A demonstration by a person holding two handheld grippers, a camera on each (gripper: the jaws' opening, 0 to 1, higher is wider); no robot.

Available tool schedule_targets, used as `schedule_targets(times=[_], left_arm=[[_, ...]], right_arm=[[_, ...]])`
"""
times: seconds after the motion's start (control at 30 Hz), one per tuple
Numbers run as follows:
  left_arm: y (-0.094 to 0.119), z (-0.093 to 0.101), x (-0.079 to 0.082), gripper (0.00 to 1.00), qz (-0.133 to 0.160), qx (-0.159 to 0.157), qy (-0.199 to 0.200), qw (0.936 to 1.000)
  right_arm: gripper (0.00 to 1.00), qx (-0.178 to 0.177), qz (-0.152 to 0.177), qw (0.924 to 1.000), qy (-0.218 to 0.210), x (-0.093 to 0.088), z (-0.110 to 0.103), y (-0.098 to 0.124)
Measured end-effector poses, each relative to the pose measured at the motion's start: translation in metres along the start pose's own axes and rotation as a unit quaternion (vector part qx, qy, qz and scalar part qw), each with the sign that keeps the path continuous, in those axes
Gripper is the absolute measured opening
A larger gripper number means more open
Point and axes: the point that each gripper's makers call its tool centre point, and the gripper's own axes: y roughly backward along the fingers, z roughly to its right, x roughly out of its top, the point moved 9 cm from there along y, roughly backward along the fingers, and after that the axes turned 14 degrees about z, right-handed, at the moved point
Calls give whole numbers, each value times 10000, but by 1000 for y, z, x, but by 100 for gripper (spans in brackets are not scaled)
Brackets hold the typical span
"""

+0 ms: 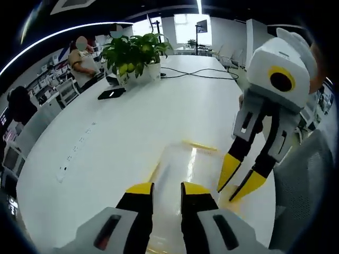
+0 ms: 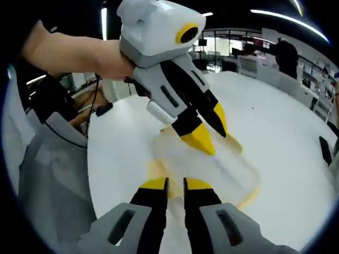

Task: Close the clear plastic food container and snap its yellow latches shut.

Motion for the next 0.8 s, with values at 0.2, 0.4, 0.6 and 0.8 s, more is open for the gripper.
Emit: schedule_targets(times=[0.2, 0.4, 0.6, 0.8], left_arm=[[1, -8, 4, 18, 27, 114, -18, 9999], [-4, -14, 3, 19, -102, -45, -141, 9998], [-10, -16, 3, 22, -339, -448, -329, 9979], [-22, -22, 6, 23, -507, -954, -126, 9941]], right_arm=[[1, -61, -22, 9999, -92, 1, 2, -1], [5, 49, -51, 9999, 116, 2, -3, -1], [6, 101, -93, 9986, 503, 2, -6, -3], [12, 227, -263, 9905, 1327, 2, -13, -4]])
